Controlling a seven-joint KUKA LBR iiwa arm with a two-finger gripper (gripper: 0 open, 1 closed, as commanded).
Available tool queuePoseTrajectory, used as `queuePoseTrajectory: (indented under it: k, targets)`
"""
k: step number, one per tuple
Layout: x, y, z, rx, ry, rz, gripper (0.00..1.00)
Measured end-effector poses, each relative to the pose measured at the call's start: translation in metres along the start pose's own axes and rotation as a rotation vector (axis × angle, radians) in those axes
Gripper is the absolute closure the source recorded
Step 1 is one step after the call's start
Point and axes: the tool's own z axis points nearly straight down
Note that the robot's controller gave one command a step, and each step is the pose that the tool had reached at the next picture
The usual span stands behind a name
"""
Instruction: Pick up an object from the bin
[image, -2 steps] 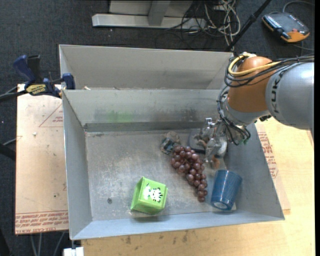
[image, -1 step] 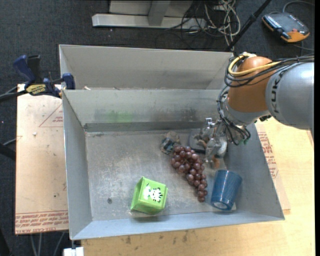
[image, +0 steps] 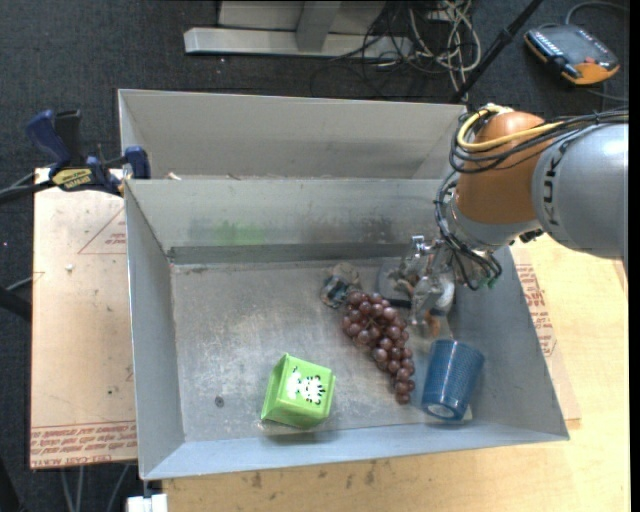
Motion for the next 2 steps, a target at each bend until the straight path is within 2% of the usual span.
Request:
queuePoseTrajectory:
  k: [2]
  targets:
    - [0.002,0.0,-0.026,-0.001,0.017,-0.001,1.0]
